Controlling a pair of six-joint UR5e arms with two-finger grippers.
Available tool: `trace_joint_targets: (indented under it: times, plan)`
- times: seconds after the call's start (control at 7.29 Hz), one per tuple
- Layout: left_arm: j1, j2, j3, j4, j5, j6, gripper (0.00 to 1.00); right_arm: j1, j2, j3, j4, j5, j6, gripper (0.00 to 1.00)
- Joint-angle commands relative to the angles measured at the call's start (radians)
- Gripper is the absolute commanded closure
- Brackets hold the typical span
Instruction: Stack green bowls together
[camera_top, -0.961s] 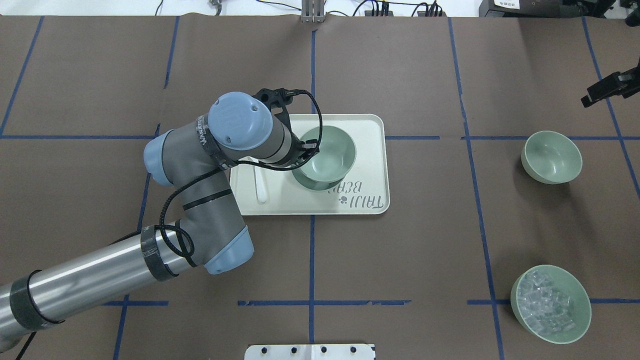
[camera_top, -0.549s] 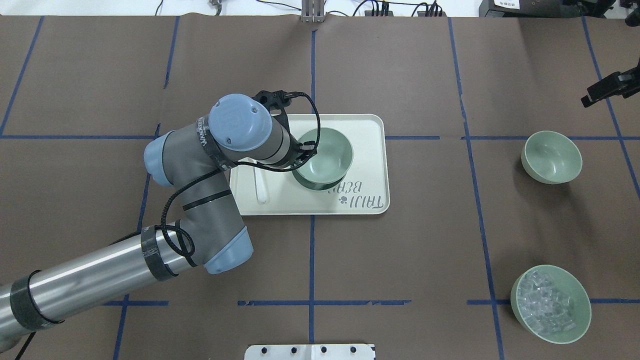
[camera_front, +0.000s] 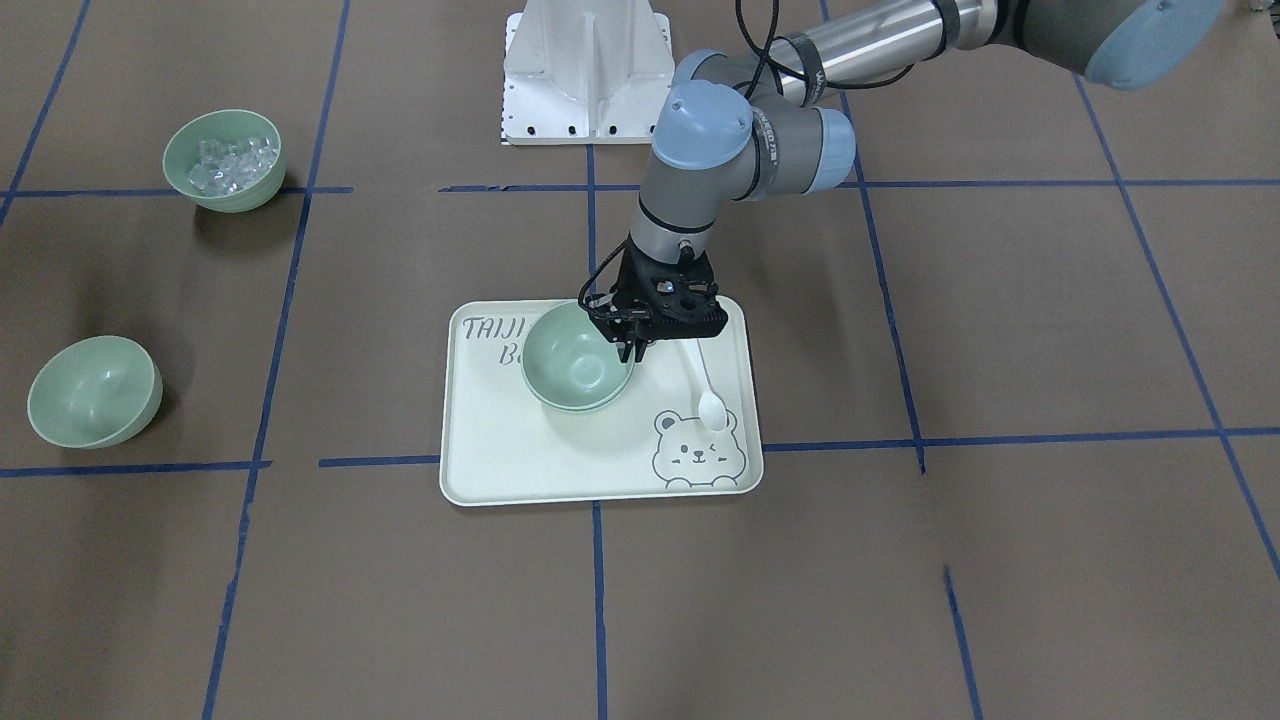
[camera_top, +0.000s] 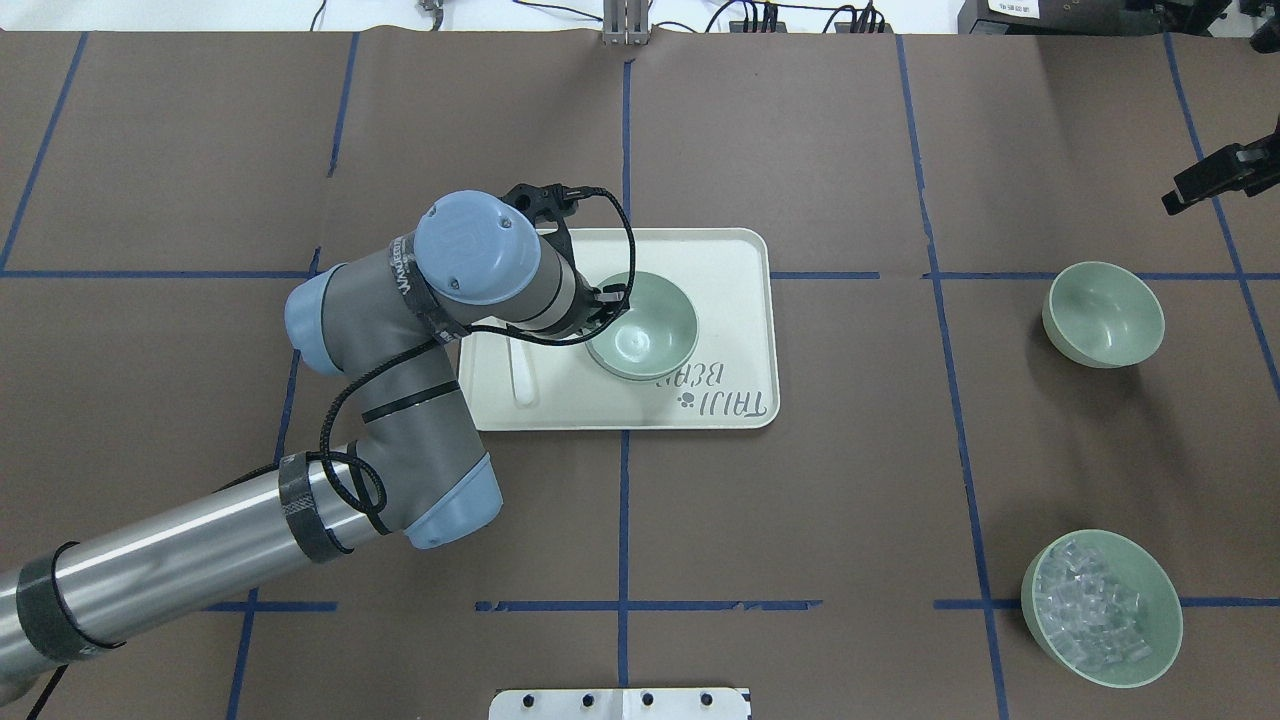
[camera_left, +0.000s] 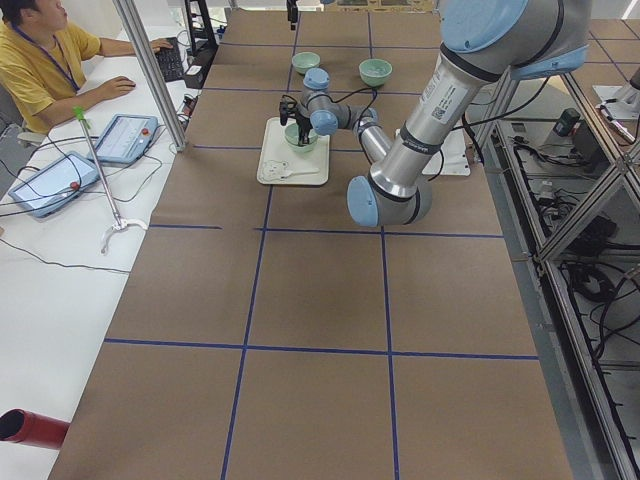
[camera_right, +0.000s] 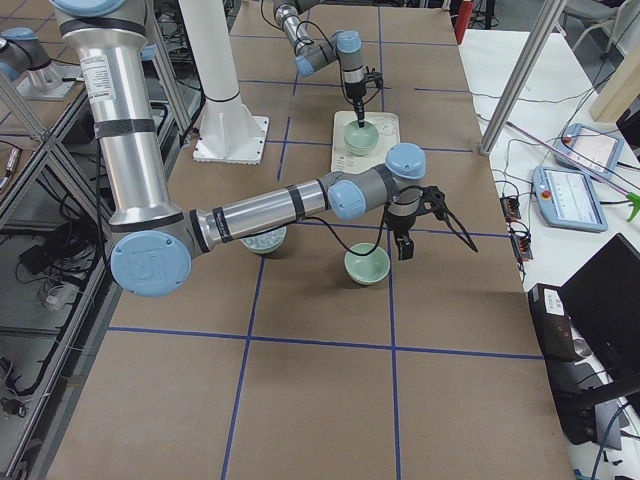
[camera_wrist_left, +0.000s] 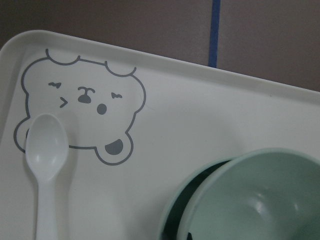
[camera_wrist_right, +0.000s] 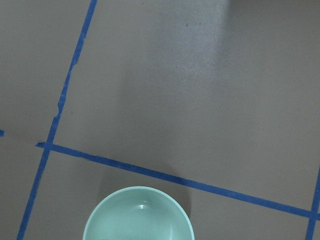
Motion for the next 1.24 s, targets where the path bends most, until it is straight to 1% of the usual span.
trace_joint_targets:
  times: [0.0, 0.14, 0.27, 0.41, 0.55, 0.69, 0.82, 0.96, 1.1]
  plan:
    - [-0.003, 0.000, -0.003, 0.002, 0.001, 0.001, 0.31, 0.000, 0.000, -0.002, 0.000, 0.000, 0.000, 0.00]
    - [-0.009, 0.017, -0.011, 0.000, 0.018, 0.004, 0.00, 0.000, -0.002, -0.002, 0.002, 0.000, 0.000, 0.00]
    - [-0.081, 0.030, -0.029, 0.002, -0.002, 0.078, 0.00, -0.002, -0.014, -0.003, 0.003, 0.003, 0.000, 0.00]
    - [-0.154, 0.110, -0.090, 0.003, -0.107, 0.223, 0.00, -0.006, -0.023, 0.000, 0.003, 0.005, 0.000, 0.00]
    - [-0.278, 0.208, -0.157, 0.003, -0.223, 0.407, 0.00, -0.009, -0.028, -0.003, 0.003, 0.005, 0.002, 0.00]
    - [-0.398, 0.291, -0.178, 0.003, -0.314, 0.612, 0.00, -0.009, -0.037, -0.005, 0.003, 0.000, -0.002, 0.00]
    - [-0.513, 0.388, -0.178, 0.003, -0.357, 0.821, 0.00, -0.009, -0.070, -0.003, 0.006, -0.001, -0.011, 0.00]
    - [-0.628, 0.475, -0.172, 0.027, -0.359, 1.072, 0.00, -0.008, -0.092, 0.003, 0.006, 0.000, -0.018, 0.00]
    - [-0.764, 0.531, -0.167, 0.094, -0.358, 1.293, 0.00, -0.008, -0.106, 0.009, 0.008, 0.000, -0.018, 0.00]
